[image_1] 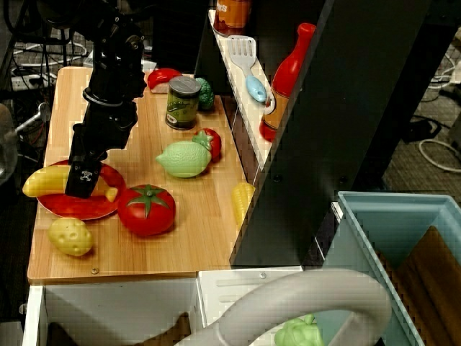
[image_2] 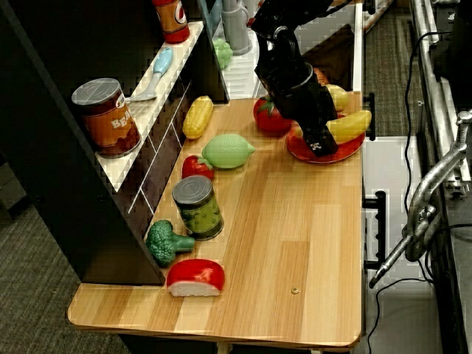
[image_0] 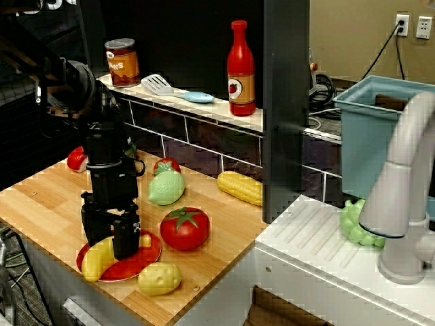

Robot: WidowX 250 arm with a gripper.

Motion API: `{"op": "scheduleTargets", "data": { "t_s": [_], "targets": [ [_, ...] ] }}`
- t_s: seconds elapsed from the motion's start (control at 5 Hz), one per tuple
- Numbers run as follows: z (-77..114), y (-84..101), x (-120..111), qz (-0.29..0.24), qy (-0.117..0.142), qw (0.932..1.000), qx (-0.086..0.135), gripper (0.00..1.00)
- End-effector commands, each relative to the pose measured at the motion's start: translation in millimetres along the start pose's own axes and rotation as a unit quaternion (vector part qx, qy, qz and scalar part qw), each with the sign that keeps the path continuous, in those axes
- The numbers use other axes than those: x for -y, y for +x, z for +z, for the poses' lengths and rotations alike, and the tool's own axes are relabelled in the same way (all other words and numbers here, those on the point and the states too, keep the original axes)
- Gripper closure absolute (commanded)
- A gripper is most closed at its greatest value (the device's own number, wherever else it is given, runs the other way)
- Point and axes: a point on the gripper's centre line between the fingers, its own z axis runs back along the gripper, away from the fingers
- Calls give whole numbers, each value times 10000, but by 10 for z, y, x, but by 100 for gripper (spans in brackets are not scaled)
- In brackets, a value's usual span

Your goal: Put banana on plate

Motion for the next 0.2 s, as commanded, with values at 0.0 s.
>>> {"op": "scheduleTargets", "data": {
  "t_s": [0.0],
  "targets": [
    [89,-6,-24,13,104,9999,105,0]
  ]
}}
